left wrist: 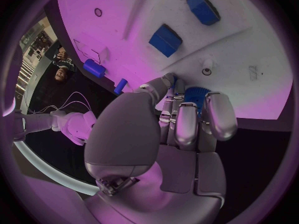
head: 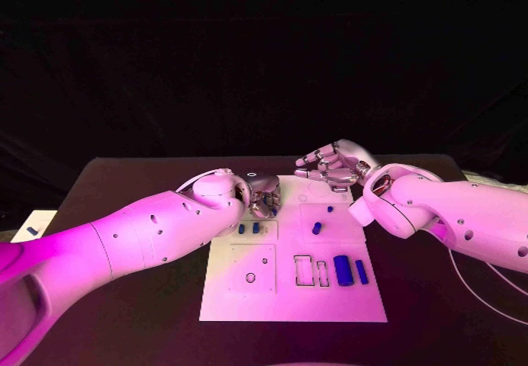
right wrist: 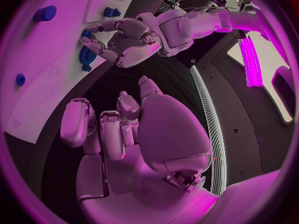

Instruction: Assemble the parts on the task board

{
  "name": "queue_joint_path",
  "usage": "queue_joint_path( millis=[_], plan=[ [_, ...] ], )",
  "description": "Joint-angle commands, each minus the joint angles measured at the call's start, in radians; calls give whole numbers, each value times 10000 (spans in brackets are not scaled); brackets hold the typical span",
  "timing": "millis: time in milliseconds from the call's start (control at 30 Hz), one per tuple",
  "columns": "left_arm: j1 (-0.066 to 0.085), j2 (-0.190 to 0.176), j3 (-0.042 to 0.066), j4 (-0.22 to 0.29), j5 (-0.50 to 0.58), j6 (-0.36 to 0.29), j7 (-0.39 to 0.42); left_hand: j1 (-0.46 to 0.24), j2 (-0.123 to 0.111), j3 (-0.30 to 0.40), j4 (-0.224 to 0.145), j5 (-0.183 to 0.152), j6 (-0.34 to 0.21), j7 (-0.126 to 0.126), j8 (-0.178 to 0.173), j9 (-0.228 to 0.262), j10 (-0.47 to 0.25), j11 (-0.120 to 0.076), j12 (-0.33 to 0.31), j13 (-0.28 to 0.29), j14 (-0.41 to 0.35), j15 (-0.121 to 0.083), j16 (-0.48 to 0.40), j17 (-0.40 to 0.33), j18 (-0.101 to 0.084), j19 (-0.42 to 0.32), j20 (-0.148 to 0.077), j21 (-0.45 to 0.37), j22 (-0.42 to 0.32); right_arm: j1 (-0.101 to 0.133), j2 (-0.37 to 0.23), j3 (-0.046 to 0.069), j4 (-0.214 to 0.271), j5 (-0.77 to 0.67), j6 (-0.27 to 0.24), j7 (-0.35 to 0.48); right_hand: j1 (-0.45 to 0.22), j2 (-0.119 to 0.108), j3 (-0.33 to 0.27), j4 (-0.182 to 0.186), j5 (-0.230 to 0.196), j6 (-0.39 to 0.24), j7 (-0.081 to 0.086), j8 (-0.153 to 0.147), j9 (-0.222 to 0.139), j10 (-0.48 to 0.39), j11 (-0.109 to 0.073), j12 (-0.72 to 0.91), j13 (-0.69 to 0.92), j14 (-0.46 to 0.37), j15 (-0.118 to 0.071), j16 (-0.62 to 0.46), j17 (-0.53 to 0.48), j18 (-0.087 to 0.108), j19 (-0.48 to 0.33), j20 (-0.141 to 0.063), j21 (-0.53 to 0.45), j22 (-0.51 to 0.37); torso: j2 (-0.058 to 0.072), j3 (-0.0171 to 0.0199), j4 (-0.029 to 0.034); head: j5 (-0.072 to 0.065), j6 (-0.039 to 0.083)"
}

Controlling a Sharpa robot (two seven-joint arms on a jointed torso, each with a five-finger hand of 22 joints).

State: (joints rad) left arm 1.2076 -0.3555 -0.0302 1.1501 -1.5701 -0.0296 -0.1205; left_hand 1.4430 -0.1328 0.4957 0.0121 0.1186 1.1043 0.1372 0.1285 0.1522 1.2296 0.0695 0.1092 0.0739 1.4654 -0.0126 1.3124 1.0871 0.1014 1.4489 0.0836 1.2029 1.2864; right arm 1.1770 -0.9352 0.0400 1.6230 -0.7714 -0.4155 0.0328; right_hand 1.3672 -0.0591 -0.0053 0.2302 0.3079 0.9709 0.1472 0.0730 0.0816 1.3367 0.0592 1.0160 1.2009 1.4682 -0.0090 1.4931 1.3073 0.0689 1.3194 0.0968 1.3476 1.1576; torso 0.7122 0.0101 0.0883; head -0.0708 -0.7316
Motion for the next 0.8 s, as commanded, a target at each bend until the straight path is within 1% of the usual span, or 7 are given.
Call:
queue_joint_path(
  millis=[33,133,233,367,500,667,800],
  plan=[
    [-87,-153,-14,105,215,-99,18,-41,23,74,-5,-19,83,19,-37,9,59,-18,-57,-6,270,-47,45,-14,-183,51,-4,24,13,-5,11,1,11,-96,81,37,-26,69,-57,-7,65,65,-14,10,9,16,-17,18,11,709,-54,-25,1238,189,-63,-13,-41,-2,-2,-8,5,-9,26],
    [-88,-379,40,308,389,-346,24,-72,0,103,-26,-17,83,36,-62,-4,59,-2,-100,-14,269,-40,54,-22,-186,50,-1,30,23,-5,-2,1,8,-97,72,38,-26,69,-57,-7,65,65,-14,10,9,16,-17,18,11,709,-54,-25,1238,189,-63,-13,-41,-2,-13,-2,20,-23,30],
    [-85,-647,154,570,610,-567,20,-87,-10,112,-33,-17,83,44,-72,-9,59,4,-115,-16,269,-37,55,-29,-188,53,1,40,33,-5,-17,1,0,-97,58,40,-26,69,-57,-7,65,65,-14,10,9,16,-17,18,11,709,-54,-25,1238,189,-63,-13,-41,-2,-15,7,25,-23,51],
    [-66,-1109,325,1054,1052,-908,4,-116,-30,130,-46,-15,89,54,-88,-18,67,12,-144,-20,270,-29,64,-32,-201,69,5,93,77,-5,-28,0,-44,-94,43,41,-26,69,-57,-7,65,65,-14,10,9,16,-17,18,11,709,-54,-25,1238,189,-63,-13,-41,-2,-9,-2,35,-27,85],
    [-41,-1636,433,1570,1507,-1176,-43,-153,-47,147,-57,-3,115,61,-97,-24,95,15,-167,-19,260,-25,39,-107,-219,97,10,177,146,-7,-21,-2,-107,-85,42,38,-26,69,-57,-7,65,65,-14,10,9,16,-17,18,11,709,-54,-25,1238,189,-63,-13,-41,-2,-25,-4,87,-31,99],
    [-32,-2087,471,1895,1802,-1209,-118,-169,-56,152,-61,1,126,61,-101,-26,108,15,-176,-19,259,-24,38,-121,-221,100,11,189,156,-18,-10,-14,-153,-71,54,37,-26,69,-57,-7,65,65,-14,10,9,16,-17,18,11,709,-54,-25,1238,189,-63,-13,-41,-2,-20,-17,133,-56,93],
    [-35,-2279,474,1931,1881,-1046,-208,-198,-68,161,-69,5,149,59,-106,-30,137,13,-190,-17,256,-24,35,-148,-225,107,13,208,175,-28,-7,-23,-161,-65,66,39,-26,69,-57,-7,65,65,-14,10,9,16,-17,18,11,709,-54,-25,1238,189,-63,-13,-41,-2,-22,-27,111,-33,95]
  ],
)
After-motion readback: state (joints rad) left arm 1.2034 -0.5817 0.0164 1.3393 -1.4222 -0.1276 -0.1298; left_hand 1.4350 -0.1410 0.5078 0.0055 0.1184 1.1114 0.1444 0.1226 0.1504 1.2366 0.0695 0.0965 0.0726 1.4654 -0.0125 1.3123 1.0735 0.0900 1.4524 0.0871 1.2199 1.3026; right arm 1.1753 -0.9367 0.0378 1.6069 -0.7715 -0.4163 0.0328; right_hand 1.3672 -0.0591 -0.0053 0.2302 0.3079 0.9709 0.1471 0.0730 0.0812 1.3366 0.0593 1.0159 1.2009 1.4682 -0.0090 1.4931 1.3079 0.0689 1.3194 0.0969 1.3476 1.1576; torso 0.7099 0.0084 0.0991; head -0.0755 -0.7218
